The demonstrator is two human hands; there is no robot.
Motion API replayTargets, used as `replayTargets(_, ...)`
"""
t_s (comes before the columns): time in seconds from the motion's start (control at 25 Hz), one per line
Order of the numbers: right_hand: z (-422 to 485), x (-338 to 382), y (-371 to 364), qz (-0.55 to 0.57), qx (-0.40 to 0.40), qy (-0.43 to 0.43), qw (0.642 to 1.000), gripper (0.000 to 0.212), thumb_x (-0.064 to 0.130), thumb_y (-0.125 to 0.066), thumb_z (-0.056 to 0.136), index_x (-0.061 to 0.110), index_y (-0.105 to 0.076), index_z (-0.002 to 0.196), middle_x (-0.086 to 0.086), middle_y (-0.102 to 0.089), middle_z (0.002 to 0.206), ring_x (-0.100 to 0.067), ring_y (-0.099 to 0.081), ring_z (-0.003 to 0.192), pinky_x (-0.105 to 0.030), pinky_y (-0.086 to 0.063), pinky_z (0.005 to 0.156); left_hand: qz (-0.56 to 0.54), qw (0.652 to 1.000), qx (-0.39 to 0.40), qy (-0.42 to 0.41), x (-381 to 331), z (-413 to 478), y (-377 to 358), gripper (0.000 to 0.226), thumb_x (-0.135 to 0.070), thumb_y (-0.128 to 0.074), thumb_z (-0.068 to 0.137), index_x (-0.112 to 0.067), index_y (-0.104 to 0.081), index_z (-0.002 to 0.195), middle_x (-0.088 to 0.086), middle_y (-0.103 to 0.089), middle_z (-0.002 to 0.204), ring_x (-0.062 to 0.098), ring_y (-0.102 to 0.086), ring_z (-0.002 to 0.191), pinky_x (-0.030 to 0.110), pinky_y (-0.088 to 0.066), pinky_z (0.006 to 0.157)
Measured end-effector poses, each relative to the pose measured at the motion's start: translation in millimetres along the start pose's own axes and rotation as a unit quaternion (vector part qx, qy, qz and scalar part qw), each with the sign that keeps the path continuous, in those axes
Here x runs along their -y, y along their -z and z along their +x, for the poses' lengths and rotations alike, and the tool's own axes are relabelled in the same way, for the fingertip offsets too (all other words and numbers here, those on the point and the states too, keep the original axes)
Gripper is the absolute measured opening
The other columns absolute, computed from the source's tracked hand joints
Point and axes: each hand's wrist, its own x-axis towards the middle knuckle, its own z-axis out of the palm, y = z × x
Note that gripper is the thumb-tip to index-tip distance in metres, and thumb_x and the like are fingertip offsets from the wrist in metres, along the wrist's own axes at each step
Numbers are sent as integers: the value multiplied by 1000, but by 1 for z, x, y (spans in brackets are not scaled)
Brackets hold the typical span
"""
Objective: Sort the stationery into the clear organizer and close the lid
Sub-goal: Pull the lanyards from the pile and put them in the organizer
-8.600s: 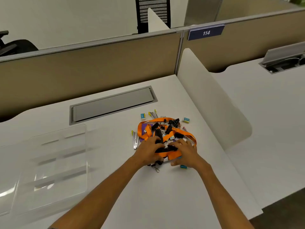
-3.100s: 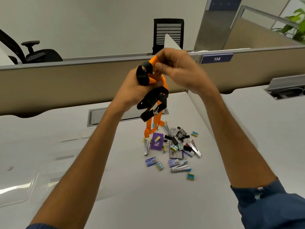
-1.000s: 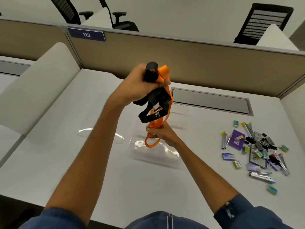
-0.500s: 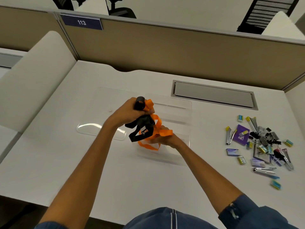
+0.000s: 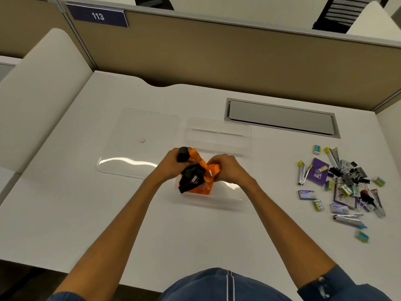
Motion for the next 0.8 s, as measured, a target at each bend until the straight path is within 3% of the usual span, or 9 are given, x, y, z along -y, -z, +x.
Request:
replayTargets(0.16,-3,2,1,47,-20,-82,995,34,7,-86,69,4,-71,100,-17,-72,93,-26,-73,72,-32,-62,69,50,998,-1,-45,16,-5,-12,16,-10,-68,86,-26,-67,82,-3,-69,86,11,-65,82,22,-49,79)
replayTargets(0.24,-4,2,0,62,-16,-119,991,28,4,-82,73,1,-71,99,-19,-73,90,-27,-74,70,-34,-62,75,118,990,30,-76,23,-7,-17,8,-10,-66,88,-15,-69,93,5,-70,96,18,-65,90,28,-50,87)
replayTargets(0.32,-5,2,-2,82,-15,-137,987,23,2,-78,77,-1,-71,99,-20,-74,90,-27,-75,73,-35,-61,80,189,975,87,-77,27,-4,-24,17,-10,-63,90,-9,-69,105,8,-69,109,21,-63,101,31,-49,95)
replayTargets(0.48,-6,7,-10,128,-36,-129,983,19,0,-70,84,-1,-71,102,-21,-74,94,-26,-75,78,-31,-60,81,323,929,178,-7,31,3,-37,27,-25,-55,96,-12,-64,118,9,-66,117,25,-62,108,33,-46,103)
replayTargets(0.6,-4,11,-17,121,-46,-93,987,20,4,-72,83,2,-73,102,-17,-74,96,-23,-74,80,-28,-60,79,359,914,187,-36,35,5,-37,33,-22,-46,99,-11,-57,128,10,-56,134,26,-52,123,32,-37,105)
replayTargets(0.72,-3,13,-25,89,-32,-77,993,23,11,-73,84,5,-74,106,-13,-74,103,-22,-70,91,-28,-56,85,398,887,225,-62,29,10,-39,25,-15,-48,98,-13,-58,122,11,-61,124,27,-60,108,29,-44,99)
replayTargets(0.8,-3,14,-29,88,-15,-83,993,22,13,-70,87,6,-74,107,-14,-73,103,-23,-70,89,-25,-53,80,381,888,255,-39,20,14,-34,21,-10,-57,93,-13,-59,114,11,-63,115,27,-62,101,34,-49,98)
